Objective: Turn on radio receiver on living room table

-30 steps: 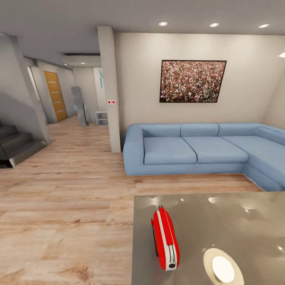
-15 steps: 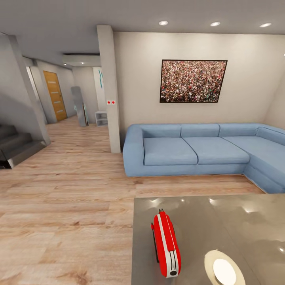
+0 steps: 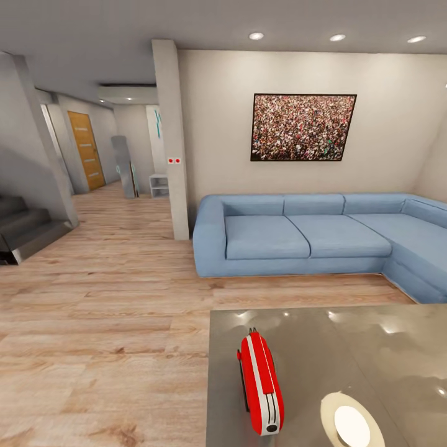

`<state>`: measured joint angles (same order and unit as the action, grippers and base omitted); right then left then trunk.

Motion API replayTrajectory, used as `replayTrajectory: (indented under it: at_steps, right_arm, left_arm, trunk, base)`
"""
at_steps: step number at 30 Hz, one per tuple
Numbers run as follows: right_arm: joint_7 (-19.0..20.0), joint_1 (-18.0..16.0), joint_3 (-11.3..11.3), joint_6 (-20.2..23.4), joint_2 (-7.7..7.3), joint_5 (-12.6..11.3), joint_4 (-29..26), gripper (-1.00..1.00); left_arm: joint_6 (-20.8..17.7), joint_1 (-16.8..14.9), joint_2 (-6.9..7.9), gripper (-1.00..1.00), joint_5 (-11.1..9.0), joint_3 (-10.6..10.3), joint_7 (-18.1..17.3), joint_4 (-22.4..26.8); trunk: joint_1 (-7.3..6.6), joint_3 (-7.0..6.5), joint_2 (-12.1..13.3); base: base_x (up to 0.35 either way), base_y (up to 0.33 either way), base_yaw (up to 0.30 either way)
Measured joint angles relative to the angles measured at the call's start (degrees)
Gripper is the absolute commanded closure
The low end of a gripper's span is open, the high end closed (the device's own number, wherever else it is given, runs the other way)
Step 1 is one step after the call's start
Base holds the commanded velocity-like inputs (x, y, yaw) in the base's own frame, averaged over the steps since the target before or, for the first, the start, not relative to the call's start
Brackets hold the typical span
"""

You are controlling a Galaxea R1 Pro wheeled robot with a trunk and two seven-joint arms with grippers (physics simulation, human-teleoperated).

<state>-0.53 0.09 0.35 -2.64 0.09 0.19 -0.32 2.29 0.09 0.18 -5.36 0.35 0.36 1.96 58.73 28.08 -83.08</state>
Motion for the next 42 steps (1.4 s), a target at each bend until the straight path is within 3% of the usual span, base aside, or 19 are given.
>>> replayTrajectory:
  at_steps: [27, 42]
  right_arm:
    - [0.0, 0.0, 0.0, 0.0, 0.00, 0.0, 0.0, -1.00]
    - [0.1, 0.0, 0.0, -0.1, -0.08, 0.1, 0.0, -1.00]
  left_arm:
    - [0.0, 0.0, 0.01, -1.00, 0.0, 0.0, -0.4, 0.0]
    - [0.0, 0.0, 0.03, -1.00, 0.0, 0.0, 0.0, 0.1]
  trunk:
    - [-5.48, -4.48, 10.0]
    - [-5.49, -3.81, 10.0]
  base:
    - [0.000, 0.000, 0.000]
    - [0.000, 0.000, -0.042]
